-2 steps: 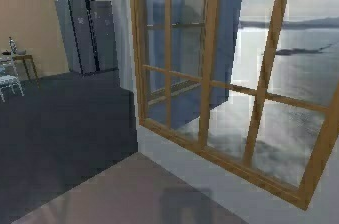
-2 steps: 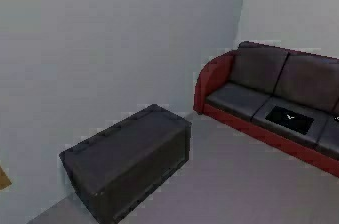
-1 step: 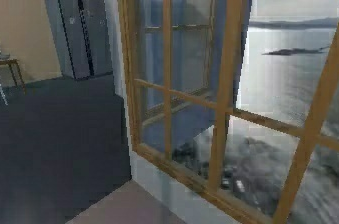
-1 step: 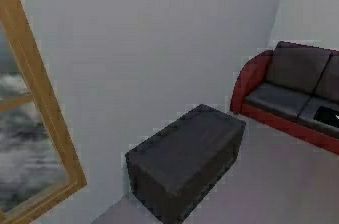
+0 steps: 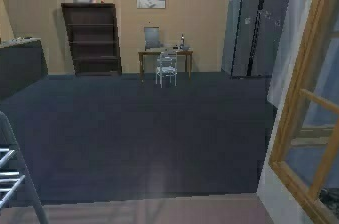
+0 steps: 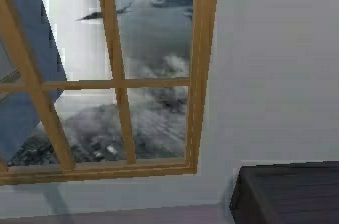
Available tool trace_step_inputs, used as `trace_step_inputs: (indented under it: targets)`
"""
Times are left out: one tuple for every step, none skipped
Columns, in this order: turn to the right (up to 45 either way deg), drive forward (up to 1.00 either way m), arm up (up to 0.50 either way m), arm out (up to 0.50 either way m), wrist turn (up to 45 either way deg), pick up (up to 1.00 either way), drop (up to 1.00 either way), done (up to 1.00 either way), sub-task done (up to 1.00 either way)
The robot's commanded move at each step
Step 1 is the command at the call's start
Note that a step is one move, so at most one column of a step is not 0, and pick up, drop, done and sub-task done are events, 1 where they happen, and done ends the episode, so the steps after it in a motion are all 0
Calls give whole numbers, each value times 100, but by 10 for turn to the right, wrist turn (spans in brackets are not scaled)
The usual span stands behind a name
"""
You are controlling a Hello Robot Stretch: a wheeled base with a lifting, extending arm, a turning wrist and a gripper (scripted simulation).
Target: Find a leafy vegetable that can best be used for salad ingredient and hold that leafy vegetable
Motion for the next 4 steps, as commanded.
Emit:
trace_step_inputs:
  targets:
    - [0, 100, 0, 0, 0, 0, 0, 0, 0]
    - [-450, 0, 0, 0, 0, 0, 0, 0, 0]
    - [0, 100, 0, 0, 0, 0, 0, 0, 0]
    - [-30, 0, 0, 0, 0, 0, 0, 0, 0]
